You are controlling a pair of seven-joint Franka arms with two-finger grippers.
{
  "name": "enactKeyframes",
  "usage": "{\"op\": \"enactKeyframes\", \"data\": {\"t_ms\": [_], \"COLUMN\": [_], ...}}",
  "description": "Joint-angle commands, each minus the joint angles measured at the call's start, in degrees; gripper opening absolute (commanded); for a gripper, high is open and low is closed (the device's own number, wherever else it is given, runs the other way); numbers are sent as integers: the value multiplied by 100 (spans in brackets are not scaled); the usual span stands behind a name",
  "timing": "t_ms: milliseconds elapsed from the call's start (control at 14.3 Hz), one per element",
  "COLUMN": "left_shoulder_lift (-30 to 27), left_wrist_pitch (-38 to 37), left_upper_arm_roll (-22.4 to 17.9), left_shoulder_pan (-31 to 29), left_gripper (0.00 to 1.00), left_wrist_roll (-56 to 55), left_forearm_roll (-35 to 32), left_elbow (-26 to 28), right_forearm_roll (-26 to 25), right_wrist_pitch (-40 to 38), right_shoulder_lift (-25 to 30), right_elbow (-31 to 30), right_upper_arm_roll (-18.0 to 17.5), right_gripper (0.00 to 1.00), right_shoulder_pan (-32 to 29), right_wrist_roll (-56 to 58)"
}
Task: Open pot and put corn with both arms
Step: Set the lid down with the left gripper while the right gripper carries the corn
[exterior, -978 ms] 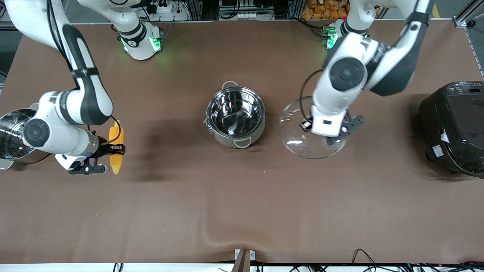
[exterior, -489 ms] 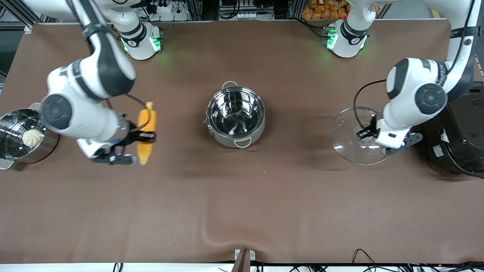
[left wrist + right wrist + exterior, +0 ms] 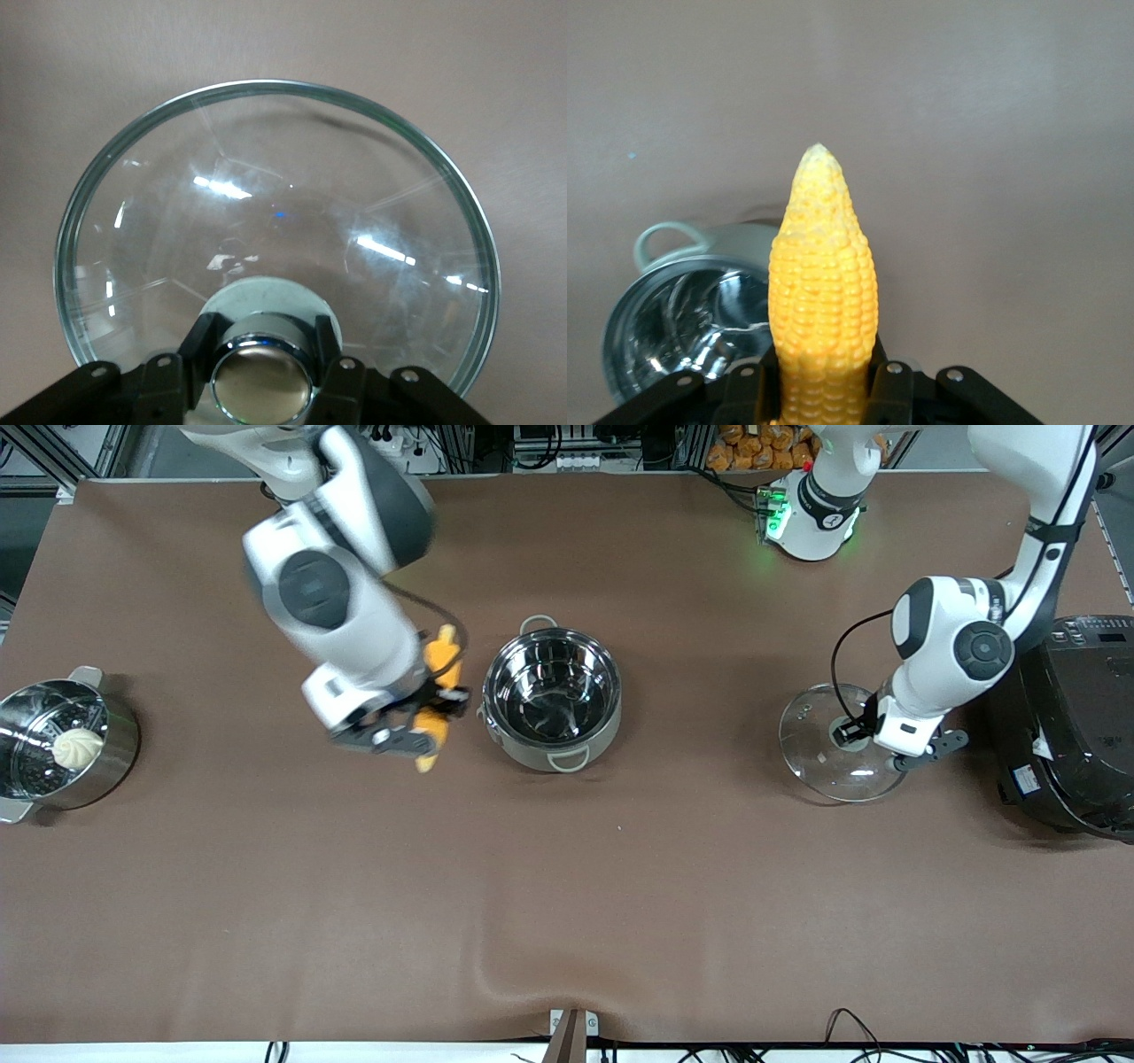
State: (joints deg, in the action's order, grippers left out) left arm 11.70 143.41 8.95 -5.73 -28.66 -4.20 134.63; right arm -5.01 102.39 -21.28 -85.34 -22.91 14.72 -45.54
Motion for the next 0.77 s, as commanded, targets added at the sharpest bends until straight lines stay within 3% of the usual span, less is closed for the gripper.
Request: {"op": "enactKeyframes", "data": {"t_ms": [0, 349, 419, 559, 629, 699], "left_shoulder_lift": [-2, 218, 332, 385, 385, 359], "left_wrist_pitch": [161, 214, 214, 275, 275, 275], "left_upper_arm_roll": [98, 133, 151, 169, 169, 169], "left_shoulder_pan": [-87, -60, -60, -52, -51, -60], "left_gripper": [0, 0, 11, 75, 100, 100], "left_wrist_roll": [141, 141, 141, 141, 150, 141], "left_forearm_roll": [103, 332, 324, 332, 332, 332], "left_elbow": [89, 63, 28, -33, -69, -112], "right_forearm_roll": [-255, -482, -553, -553, -553, -562], "right_wrist_pitch": [237, 711, 904, 1265, 1292, 1301], "right_shoulder_lift": [-139, -438, -465, -474, -509, -587], "right_elbow": [53, -140, -297, -579, -615, -615], "right_upper_arm_roll": [15, 32, 32, 24, 24, 32], "right_gripper": [22, 22, 22, 23, 23, 23], "right_shoulder_pan": [495, 927, 1005, 1050, 1111, 1207], "right_wrist_roll": [-648, -1122, -1167, -1185, -1185, -1203]}}
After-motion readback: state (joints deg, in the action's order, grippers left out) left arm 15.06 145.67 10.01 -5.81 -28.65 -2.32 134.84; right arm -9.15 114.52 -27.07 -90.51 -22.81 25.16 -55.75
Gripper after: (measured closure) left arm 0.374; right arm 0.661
